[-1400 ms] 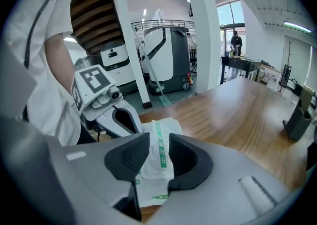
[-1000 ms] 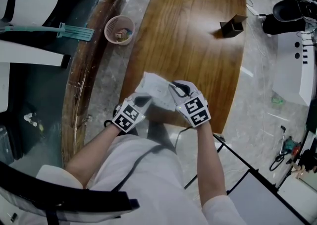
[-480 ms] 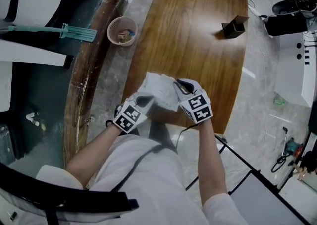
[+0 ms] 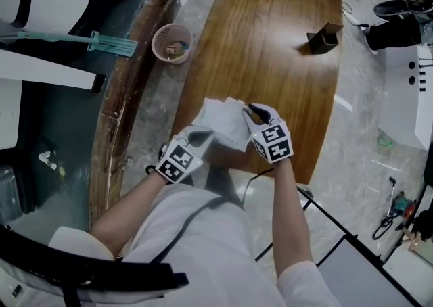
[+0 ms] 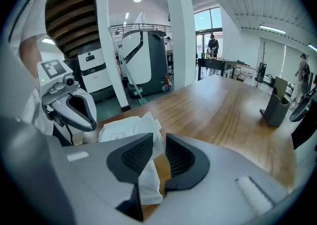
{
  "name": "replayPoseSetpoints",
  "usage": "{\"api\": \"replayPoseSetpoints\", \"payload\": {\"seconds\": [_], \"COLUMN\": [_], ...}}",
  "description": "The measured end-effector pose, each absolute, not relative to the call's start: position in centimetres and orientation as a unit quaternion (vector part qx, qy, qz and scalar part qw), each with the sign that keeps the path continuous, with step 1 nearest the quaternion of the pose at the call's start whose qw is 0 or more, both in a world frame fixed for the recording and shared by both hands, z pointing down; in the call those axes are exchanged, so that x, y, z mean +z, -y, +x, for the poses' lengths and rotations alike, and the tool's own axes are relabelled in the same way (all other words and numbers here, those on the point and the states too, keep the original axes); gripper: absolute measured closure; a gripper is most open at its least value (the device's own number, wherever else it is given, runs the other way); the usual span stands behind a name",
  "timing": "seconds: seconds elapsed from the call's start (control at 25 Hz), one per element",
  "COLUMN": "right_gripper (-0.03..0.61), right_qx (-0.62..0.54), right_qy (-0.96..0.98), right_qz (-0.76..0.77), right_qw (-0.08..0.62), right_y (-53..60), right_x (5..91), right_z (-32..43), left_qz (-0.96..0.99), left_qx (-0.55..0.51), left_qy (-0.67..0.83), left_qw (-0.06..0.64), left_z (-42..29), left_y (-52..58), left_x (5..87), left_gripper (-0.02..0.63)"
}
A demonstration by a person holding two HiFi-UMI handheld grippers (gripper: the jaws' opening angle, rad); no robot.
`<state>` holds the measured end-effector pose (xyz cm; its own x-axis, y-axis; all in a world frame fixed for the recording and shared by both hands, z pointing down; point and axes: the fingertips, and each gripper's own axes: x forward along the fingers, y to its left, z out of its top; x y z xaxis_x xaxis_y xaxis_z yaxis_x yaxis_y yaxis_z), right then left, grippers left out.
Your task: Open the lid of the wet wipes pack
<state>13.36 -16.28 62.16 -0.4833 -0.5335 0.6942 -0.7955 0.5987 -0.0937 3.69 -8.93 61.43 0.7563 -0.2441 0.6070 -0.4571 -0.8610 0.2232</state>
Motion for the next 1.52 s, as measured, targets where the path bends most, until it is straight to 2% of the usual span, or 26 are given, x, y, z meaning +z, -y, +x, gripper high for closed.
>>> {"api": "replayPoseSetpoints", "payload": {"seconds": [0.52, 0.8, 1.52], "right_gripper": [0.416, 0.391, 0.388], "right_qx": [0.210, 0.203, 0.183], "right_qy": [0.815, 0.800, 0.798], "right_qz": [0.433, 0.443, 0.501], "right_qw": [0.322, 0.351, 0.279], "right_y": [16.7, 16.4, 12.9], "right_x": [63.4, 64.8, 58.6], "right_z": [14.7, 15.0, 15.1], "left_qz": [0.924, 0.926, 0.938], "left_qx": [0.281, 0.271, 0.219], "left_qy": [0.203, 0.211, 0.234], "left_qw": [0.163, 0.154, 0.130], "left_z": [2.4, 1.4, 1.1], "left_y": [7.8, 7.7, 8.3], "left_x": [59.6, 58.2, 53.2], "left_gripper": [0.609, 0.609, 0.609]}}
